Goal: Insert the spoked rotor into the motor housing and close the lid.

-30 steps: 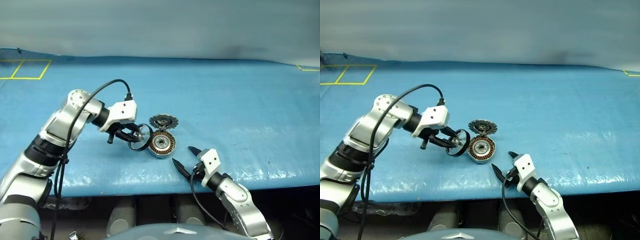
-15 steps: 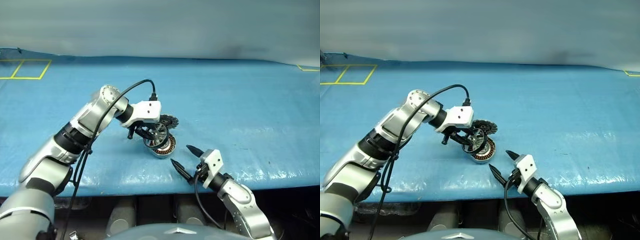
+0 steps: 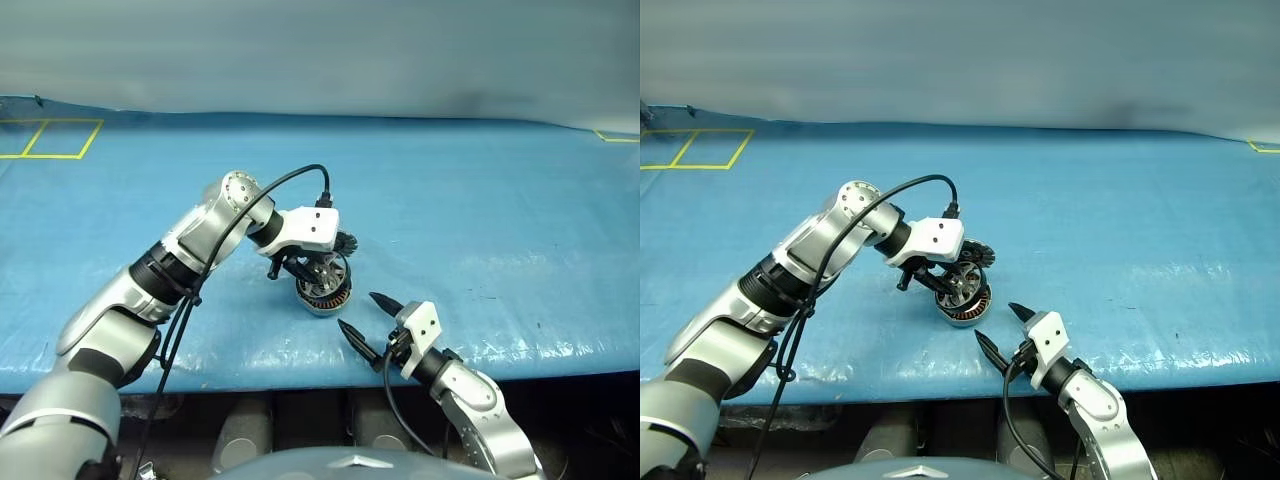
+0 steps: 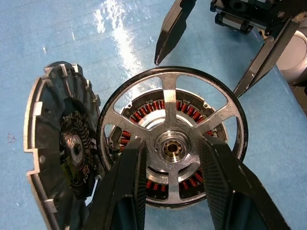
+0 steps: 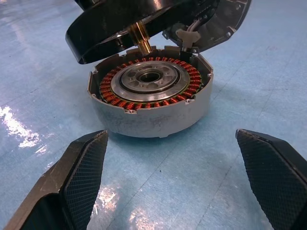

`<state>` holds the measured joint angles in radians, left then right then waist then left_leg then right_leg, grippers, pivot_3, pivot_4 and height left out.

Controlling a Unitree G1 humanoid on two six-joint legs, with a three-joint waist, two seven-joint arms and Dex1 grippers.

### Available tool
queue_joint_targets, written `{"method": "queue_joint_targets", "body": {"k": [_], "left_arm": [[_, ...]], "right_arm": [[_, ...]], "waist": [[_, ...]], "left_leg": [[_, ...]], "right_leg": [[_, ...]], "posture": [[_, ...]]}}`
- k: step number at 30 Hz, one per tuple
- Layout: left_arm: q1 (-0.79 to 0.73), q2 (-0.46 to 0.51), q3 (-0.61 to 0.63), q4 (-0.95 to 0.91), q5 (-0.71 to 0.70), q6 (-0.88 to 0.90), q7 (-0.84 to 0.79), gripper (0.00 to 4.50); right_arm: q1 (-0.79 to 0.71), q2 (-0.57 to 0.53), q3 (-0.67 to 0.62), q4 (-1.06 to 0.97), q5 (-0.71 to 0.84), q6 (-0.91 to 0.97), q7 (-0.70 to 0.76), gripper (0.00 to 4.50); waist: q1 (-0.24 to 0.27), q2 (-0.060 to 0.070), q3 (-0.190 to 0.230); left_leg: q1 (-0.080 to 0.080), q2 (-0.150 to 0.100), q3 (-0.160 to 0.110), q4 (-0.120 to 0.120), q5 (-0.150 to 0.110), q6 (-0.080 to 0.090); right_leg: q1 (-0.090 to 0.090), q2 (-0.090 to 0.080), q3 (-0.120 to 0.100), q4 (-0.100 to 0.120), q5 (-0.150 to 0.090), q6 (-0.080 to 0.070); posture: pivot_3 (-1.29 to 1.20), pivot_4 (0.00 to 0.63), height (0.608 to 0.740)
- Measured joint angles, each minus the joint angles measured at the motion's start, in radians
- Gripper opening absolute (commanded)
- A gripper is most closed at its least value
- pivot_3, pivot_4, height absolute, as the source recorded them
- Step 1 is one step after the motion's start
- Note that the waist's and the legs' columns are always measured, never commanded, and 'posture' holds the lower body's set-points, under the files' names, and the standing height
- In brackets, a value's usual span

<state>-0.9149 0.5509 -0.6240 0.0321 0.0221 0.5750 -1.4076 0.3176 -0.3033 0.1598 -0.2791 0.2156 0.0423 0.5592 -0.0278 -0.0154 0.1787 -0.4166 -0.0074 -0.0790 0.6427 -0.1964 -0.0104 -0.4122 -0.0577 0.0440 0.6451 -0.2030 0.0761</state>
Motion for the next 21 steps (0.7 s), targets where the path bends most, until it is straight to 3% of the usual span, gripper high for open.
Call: {"method": "queue_joint_targets", "body": {"k": [21], "left_arm": [[0.0,-0.002,-0.016,0.073,0.052,-0.083,-0.012,1.32]], "right_arm": [[0.002,0.014,0.001,0.003,-0.01,-0.011,-0.023,4.5]], "waist": [[-0.001,0.0,0.0]], "left_leg": [[0.0,0.0,0.0,0.0,0.0,0.0]], "right_leg": [[0.0,0.0,0.0,0.0,0.0,0.0]], "posture": [[0.0,0.15,0.74]]}}
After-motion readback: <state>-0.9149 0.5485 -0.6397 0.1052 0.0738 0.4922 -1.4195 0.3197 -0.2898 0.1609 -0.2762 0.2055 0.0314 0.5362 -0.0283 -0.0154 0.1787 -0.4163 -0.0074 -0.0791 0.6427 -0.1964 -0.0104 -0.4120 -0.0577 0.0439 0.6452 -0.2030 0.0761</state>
